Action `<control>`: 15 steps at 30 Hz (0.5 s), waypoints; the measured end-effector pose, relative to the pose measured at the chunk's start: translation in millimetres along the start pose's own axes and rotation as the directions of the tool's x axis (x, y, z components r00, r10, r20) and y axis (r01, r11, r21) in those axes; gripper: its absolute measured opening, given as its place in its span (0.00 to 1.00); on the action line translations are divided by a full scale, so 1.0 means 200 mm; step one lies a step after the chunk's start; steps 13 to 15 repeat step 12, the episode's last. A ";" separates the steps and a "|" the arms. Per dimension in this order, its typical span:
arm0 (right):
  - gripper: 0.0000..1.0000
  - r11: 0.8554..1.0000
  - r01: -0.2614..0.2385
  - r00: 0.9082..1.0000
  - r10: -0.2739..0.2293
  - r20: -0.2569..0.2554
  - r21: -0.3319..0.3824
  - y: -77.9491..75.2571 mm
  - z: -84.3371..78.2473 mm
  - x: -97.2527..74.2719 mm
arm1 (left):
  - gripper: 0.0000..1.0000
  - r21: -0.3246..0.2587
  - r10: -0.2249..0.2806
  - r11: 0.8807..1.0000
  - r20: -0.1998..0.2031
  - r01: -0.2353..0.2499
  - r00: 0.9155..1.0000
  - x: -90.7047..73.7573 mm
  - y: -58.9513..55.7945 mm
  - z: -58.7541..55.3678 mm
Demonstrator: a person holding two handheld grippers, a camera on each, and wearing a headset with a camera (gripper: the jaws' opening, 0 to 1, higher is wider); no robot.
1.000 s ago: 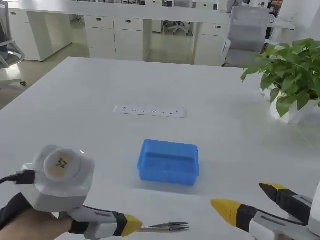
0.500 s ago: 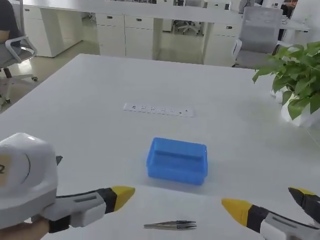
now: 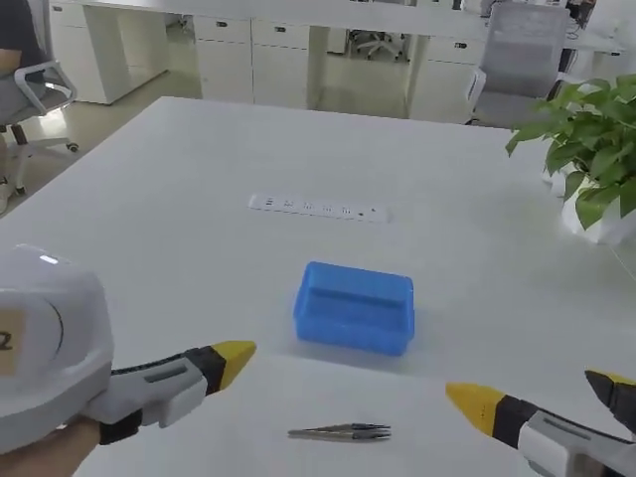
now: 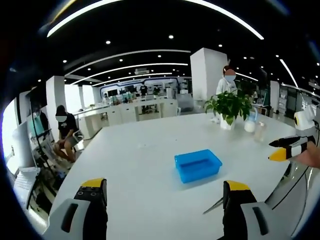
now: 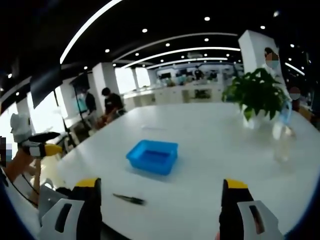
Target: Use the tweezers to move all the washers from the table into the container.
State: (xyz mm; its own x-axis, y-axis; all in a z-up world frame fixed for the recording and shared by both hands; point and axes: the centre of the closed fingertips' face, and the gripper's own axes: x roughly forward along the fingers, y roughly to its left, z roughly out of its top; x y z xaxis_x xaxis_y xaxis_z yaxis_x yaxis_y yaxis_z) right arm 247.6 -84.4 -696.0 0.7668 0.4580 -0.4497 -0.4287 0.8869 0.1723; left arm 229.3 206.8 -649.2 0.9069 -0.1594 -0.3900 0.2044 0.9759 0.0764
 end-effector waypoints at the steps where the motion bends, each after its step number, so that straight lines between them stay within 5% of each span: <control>1: 0.99 1.000 -0.003 1.000 0.003 -0.003 -0.001 0.00 0.00 0.00 | 0.99 -0.001 0.001 1.000 -0.001 -0.001 1.000 0.00 0.00 -0.01; 15: 0.99 1.000 -0.013 1.000 0.013 -0.026 -0.002 0.01 -0.01 0.02 | 0.99 0.004 0.018 1.000 0.000 -0.018 1.000 0.00 0.02 -0.03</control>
